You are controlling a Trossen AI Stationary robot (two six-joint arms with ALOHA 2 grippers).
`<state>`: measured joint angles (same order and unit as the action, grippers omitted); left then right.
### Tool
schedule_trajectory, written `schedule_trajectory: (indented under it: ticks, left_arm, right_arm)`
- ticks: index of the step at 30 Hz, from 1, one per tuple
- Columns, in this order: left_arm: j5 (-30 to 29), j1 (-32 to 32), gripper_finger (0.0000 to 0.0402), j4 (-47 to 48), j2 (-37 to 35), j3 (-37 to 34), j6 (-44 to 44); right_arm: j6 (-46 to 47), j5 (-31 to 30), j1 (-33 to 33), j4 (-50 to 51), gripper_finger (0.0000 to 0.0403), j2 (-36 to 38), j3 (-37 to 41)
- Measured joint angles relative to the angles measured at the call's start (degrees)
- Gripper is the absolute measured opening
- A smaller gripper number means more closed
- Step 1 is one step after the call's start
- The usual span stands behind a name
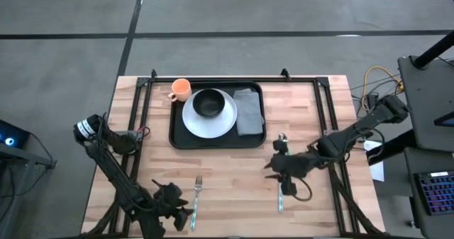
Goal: Set up tray
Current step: Put the fork on top of the napkin on the serving tray
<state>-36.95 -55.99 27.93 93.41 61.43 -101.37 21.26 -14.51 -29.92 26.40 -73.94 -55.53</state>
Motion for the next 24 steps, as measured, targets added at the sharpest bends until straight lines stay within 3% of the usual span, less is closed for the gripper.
schedule_trajectory:
  ticks: [7,10,19,24]
  left_arm:
    - [2.6,0.0,0.0214,-16.6,2.1,-7.6,-11.0]
    - [3.3,0.0,0.0214,-19.3,5.3,-6.7,-14.5]
    - [8.0,-0.2,0.0214,-8.5,13.6,1.0,-24.7]
    - [9.3,0.3,0.0214,-4.4,16.5,5.4,-25.1]
  right_arm:
    - [0.2,-0.4,-4.5,0.1,0.0134,-0.6,-2.2]
    - [-0.5,-0.5,-5.2,-0.2,0.013,-0.5,-2.8]
    - [-1.9,-0.6,-5.9,-0.2,0.0122,-0.5,-3.3]
    - [-1.9,-0.6,-5.9,-0.2,0.0125,-0.5,-3.3]
